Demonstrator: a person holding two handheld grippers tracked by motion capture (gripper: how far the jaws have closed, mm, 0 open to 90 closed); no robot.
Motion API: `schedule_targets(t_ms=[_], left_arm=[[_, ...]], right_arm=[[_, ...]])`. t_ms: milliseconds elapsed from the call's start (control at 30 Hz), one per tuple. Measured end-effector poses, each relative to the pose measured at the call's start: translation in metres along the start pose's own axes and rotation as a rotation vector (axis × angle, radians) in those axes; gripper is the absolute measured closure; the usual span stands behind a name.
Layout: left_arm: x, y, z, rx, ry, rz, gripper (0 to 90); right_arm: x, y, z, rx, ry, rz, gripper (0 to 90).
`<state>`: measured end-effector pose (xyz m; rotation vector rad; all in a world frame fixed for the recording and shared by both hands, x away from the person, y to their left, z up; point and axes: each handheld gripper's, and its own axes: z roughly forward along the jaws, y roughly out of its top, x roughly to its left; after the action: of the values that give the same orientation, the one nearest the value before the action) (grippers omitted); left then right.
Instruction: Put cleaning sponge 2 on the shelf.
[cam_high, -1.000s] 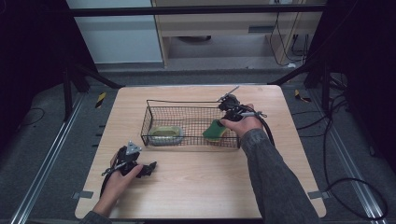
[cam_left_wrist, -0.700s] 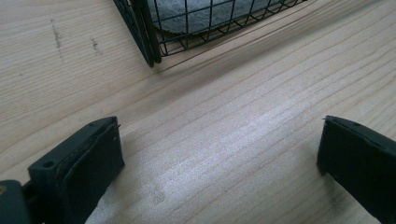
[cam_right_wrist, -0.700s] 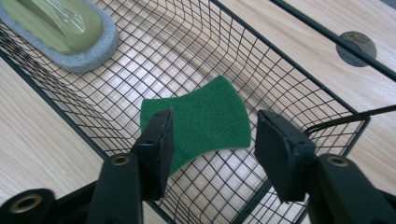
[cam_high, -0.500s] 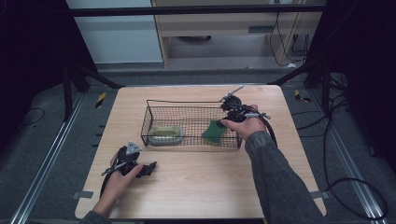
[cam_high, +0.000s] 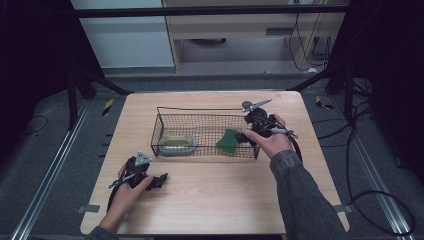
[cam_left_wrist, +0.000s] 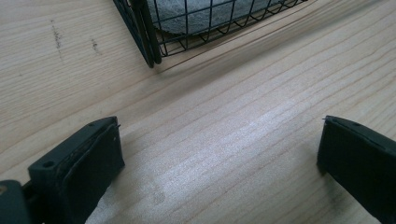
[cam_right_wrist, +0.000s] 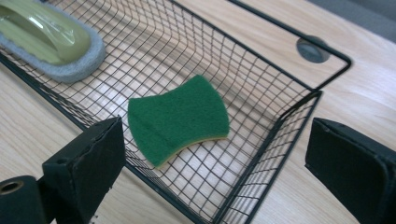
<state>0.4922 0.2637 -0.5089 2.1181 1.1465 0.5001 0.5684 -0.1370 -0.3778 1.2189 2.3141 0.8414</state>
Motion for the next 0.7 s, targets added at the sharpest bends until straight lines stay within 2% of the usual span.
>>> schedule_targets(t_ms=[200, 400, 500, 633, 700], left_arm=[[0.000, 0.000, 0.000, 0.000, -0.001, 0.000, 0.0], [0.000, 0.000, 0.000, 0.000, 0.000, 0.000, 0.0], [0.000, 0.000, 0.000, 0.000, 0.000, 0.000, 0.0], [0.000, 0.000, 0.000, 0.000, 0.000, 0.000, 0.0], [0.000, 0.000, 0.000, 0.000, -0.001, 0.000, 0.0]], right_arm=[[-0.005, -0.012, -0.014, -0.030, -0.013, 0.010, 6.2], [-0.011, -0.031, -0.029, -0.049, -0.012, 0.019, 9.3], [-0.014, -0.040, -0.035, -0.048, -0.003, 0.012, 9.0], [-0.018, -0.052, -0.041, -0.059, -0.019, 0.000, 8.7], [-0.021, -0.059, -0.043, -0.050, -0.022, 0.014, 8.7]])
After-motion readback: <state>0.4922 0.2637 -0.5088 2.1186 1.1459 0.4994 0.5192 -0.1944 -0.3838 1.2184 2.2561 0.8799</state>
